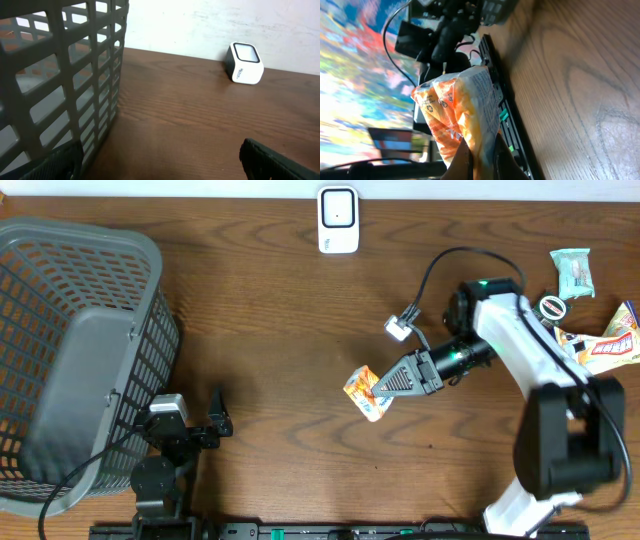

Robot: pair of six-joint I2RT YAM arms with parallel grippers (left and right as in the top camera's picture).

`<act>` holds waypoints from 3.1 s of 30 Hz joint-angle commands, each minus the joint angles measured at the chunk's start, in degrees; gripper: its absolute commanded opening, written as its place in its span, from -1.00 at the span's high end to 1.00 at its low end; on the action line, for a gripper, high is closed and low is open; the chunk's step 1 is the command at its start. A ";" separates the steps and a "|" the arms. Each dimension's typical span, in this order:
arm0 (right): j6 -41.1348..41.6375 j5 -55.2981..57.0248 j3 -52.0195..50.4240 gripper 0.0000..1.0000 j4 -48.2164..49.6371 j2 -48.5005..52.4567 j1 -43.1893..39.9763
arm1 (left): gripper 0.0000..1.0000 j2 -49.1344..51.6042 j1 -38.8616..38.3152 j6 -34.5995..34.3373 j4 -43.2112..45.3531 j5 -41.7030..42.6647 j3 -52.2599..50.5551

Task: Scan the item barcode
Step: 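Lift the orange box with the right gripper and turn it, then hold the orange box up to the scanner with the right gripper, then carry the orange box right and drop it at the table edge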

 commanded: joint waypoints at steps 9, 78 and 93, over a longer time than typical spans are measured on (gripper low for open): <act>0.33 0.83 -0.13 0.97 2.86 -11.17 0.76 | -0.95 -0.04 0.09 -0.46 -1.27 0.28 -1.20; 49.99 112.74 50.25 0.98 54.95 31.17 3.37 | -0.95 -0.04 0.09 -0.48 -1.27 0.28 -1.20; 69.66 102.86 40.35 0.24 50.12 31.61 -15.91 | -0.95 -0.04 0.09 -0.48 -1.27 0.28 -1.20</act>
